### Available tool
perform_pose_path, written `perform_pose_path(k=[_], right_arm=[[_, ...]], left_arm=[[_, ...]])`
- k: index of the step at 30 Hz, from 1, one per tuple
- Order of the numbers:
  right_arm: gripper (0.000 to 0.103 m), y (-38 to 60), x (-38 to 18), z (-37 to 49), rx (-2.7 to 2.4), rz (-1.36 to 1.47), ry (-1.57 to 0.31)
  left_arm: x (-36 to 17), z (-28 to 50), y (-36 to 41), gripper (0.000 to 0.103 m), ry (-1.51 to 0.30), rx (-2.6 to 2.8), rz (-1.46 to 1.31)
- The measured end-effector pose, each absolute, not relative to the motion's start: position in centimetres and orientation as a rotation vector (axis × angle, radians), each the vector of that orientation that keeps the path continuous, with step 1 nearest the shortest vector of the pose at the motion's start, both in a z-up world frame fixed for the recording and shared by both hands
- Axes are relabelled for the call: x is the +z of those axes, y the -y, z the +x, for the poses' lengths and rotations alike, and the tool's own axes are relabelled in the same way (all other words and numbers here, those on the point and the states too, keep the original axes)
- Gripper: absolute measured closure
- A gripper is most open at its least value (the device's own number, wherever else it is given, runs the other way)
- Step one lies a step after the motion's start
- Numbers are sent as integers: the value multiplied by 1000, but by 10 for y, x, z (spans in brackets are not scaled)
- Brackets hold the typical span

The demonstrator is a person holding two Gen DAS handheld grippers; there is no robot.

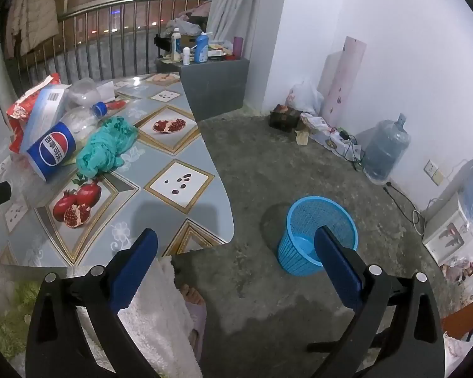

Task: Collect trash

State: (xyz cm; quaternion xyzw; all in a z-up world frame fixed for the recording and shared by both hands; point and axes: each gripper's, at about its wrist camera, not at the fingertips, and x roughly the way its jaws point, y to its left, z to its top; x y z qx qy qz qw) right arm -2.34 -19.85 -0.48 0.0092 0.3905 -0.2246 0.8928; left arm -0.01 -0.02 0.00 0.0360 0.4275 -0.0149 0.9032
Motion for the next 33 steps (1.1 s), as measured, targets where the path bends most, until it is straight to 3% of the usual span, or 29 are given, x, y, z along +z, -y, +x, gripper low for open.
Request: perform_pose_path(k=[33], right_arm=[[6,194,-2,-23,-462,16,-798]], left_arm=[[5,2,-1,9,-871,-30,80]])
